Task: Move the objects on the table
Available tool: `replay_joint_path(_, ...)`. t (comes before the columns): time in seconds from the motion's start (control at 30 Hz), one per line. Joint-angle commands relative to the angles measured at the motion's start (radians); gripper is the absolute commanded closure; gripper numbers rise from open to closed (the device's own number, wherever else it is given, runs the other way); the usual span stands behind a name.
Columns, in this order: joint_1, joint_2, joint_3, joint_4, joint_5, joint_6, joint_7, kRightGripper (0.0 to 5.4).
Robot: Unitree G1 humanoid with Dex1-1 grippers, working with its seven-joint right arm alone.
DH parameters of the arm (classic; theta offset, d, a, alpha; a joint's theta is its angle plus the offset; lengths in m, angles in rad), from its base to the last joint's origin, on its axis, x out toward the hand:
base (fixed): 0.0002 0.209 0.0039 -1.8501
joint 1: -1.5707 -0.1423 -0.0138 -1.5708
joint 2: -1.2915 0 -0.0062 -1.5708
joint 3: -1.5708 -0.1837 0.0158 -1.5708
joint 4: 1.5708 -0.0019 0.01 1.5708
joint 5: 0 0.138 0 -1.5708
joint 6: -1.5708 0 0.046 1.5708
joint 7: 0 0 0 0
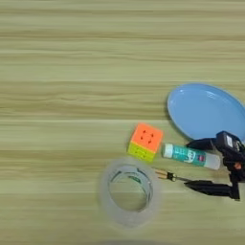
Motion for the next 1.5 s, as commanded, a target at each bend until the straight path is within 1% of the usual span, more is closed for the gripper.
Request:
replay_joint_path(0.03,-0.058,-0.033,-0.052,-0.048,0.053,0.000,-0.022,0.02)
replay_joint_path(0.2,-0.067,-0.028,-0.072,-0.064,0.099,0.023,-0.016,0.02)
replay_joint_path(0.3,-0.084,-0.019,-0.085,-0.064,0.118,0.031,-0.032,0.02)
replay_joint_path(0.43,-0.121,0.006,-0.099,-0.043,0.124,0.032,-0.074,0.02)
replay_joint_path(0.6,-0.158,0.032,-0.108,-0.017,0.113,0.031,-0.135,0.02)
replay_joint_path(0.7,-0.199,0.054,-0.110,0.020,0.097,0.051,-0.203,0.02)
replay_joint_path(0.83,-0.253,0.074,-0.102,0.086,0.059,0.067,-0.293,0.02)
replay_joint_path(1.0,-0.292,0.098,-0.100,0.130,0.040,0.073,-0.354,0.02)
replay_joint_path(1.1,-0.321,0.124,-0.102,0.151,0.036,0.082,-0.393,0.02)
replay_joint_path(1.17,-0.346,0.133,-0.099,0.189,0.006,0.067,-0.436,0.02)
replay_joint_path(1.27,-0.379,0.145,-0.105,0.237,-0.024,0.037,-0.494,0.02)
replay_joint_path(1.37,-0.397,0.154,-0.107,0.270,-0.046,0.005,-0.530,0.02)
replay_joint_path(1.5,-0.416,0.158,-0.106,0.312,-0.068,-0.016,-0.566,0.02)
